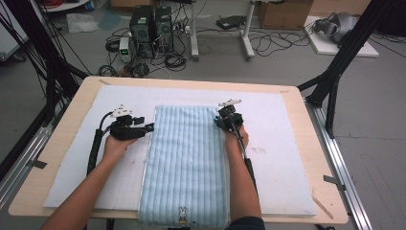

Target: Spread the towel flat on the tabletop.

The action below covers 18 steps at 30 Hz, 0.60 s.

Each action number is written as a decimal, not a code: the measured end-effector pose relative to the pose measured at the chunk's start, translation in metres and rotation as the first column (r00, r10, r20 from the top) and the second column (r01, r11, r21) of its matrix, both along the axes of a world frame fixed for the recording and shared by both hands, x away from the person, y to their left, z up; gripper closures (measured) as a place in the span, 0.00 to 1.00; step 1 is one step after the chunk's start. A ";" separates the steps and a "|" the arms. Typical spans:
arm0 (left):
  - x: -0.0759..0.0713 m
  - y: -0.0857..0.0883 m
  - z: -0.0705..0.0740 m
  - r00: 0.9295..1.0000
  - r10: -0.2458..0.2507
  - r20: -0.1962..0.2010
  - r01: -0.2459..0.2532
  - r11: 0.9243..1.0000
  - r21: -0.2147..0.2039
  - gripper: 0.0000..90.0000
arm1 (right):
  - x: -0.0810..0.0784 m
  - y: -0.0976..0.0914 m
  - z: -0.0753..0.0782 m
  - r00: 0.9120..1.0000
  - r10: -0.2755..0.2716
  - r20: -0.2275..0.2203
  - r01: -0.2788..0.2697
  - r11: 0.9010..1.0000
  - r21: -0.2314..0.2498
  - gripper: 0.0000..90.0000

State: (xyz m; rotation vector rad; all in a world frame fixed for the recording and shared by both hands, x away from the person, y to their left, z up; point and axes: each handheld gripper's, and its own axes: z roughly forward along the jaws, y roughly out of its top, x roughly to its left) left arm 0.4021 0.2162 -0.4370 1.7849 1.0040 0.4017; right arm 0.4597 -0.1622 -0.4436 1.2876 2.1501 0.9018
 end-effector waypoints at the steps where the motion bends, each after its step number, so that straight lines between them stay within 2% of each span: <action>1: -0.002 0.001 0.001 1.000 -0.002 0.005 0.002 1.000 -0.006 0.44 | -0.002 -0.004 0.003 1.000 0.010 0.007 -0.010 0.999 0.044 0.74; 2: -0.002 0.001 0.001 1.000 -0.002 0.005 0.002 1.000 -0.006 0.43 | -0.006 -0.008 0.008 0.999 0.016 0.029 -0.018 0.997 0.081 0.73; 3: -0.004 0.002 0.001 1.000 -0.004 0.017 0.004 1.000 -0.018 0.43 | -0.006 -0.008 0.008 0.999 0.016 0.029 -0.018 0.997 0.081 0.73; 4: -0.007 0.003 0.001 1.000 -0.008 0.020 0.008 1.000 -0.027 0.41 | -0.019 -0.019 0.018 0.997 0.028 0.070 -0.036 0.993 0.115 0.67; 5: -0.008 0.003 0.001 1.000 -0.009 0.021 0.010 0.999 -0.033 0.39 | -0.019 -0.019 0.018 0.997 0.028 0.070 -0.036 0.993 0.115 0.67; 7: -0.015 0.006 -0.001 0.999 -0.016 0.037 0.017 0.999 -0.049 0.34 | -0.037 -0.034 0.028 0.995 0.051 0.088 -0.061 0.990 0.125 0.55; 8: -0.015 0.006 -0.001 0.999 -0.016 0.037 0.017 0.999 -0.049 0.30 | -0.037 -0.034 0.028 0.995 0.051 0.088 -0.061 0.990 0.125 0.55; 9: -0.015 0.005 -0.001 1.000 -0.013 0.028 0.014 0.999 -0.051 0.23 | -0.051 -0.045 0.033 0.993 0.042 0.112 -0.056 0.990 0.130 0.45; 11: -0.017 0.006 0.000 0.999 -0.019 0.027 0.021 0.998 -0.065 0.22 | -0.062 -0.054 0.036 0.993 0.045 0.111 -0.063 0.985 0.158 0.37; 12: -0.019 0.006 0.001 0.999 -0.022 0.028 0.024 0.997 -0.076 0.22 | -0.062 -0.054 0.036 0.993 0.045 0.111 -0.063 0.985 0.158 0.37; 13: -0.022 0.006 0.001 0.999 -0.022 0.033 0.024 0.996 -0.086 0.22 | -0.069 -0.059 0.037 0.994 0.042 0.103 -0.059 0.984 0.167 0.30; 14: -0.026 0.007 0.002 0.999 -0.032 0.041 0.036 0.994 -0.104 0.22 | -0.083 -0.068 0.037 0.996 0.039 0.079 -0.053 0.983 0.177 0.18; 15: -0.030 0.009 0.003 0.996 -0.051 0.075 0.060 0.990 -0.126 0.22 | -0.088 -0.071 0.036 0.997 0.040 0.073 -0.053 0.982 0.181 0.14; 18: -0.032 0.009 0.006 0.993 -0.065 0.095 0.076 0.990 -0.120 0.20 | -0.108 -0.082 0.034 0.993 0.049 0.109 -0.069 0.979 0.193 0.12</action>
